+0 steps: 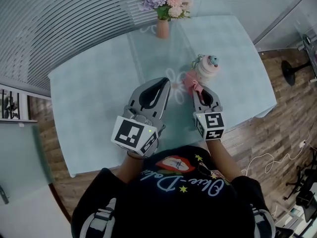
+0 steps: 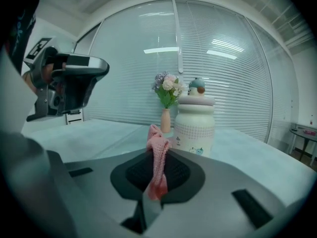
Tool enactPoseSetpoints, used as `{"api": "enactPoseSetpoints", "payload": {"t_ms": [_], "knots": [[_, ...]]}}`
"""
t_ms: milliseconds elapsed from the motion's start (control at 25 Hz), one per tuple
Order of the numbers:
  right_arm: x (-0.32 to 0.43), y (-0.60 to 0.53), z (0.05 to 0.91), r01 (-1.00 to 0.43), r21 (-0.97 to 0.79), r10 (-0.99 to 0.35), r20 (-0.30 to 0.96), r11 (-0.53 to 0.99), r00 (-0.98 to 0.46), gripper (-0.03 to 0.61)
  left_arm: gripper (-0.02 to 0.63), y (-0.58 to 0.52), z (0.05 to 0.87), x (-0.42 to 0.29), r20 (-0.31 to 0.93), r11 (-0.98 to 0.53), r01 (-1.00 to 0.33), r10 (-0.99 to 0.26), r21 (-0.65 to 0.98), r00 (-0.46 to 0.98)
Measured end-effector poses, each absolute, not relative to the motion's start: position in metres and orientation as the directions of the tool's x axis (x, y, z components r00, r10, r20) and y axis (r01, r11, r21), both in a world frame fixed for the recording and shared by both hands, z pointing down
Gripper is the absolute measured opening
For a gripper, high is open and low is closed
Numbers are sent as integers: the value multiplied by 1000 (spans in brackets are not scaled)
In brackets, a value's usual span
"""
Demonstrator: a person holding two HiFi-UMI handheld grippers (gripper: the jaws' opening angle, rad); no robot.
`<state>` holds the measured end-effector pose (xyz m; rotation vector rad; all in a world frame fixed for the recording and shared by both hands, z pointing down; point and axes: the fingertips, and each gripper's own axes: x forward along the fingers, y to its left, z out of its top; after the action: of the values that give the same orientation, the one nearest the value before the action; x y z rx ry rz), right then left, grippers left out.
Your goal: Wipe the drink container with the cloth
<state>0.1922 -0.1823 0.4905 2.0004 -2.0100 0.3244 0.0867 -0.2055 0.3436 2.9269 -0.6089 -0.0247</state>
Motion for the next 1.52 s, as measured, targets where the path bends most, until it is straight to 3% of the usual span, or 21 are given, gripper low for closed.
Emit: {"api": "enactPoseSetpoints", "payload": {"t_ms": [240,560,960,1520], "knots": [[171,-168,441,-991,89,-969,235,99,-76,26,5,-201,349,97,34,-913,-378,-378,151,925],[211,-161,396,-992,125,-996,89,-16,28,26,5,-199,349,98,24,-922,-357,-358,151,934],[253,-172,414,-993,81,-984,145,-90,101,26,5,-198,344,92,15,-911,-388,-390,141,921],[254,-173,466,-997,48,-963,259,-61,71,25,5,-211,347,80,17,-878,-452,-456,155,890]]}}
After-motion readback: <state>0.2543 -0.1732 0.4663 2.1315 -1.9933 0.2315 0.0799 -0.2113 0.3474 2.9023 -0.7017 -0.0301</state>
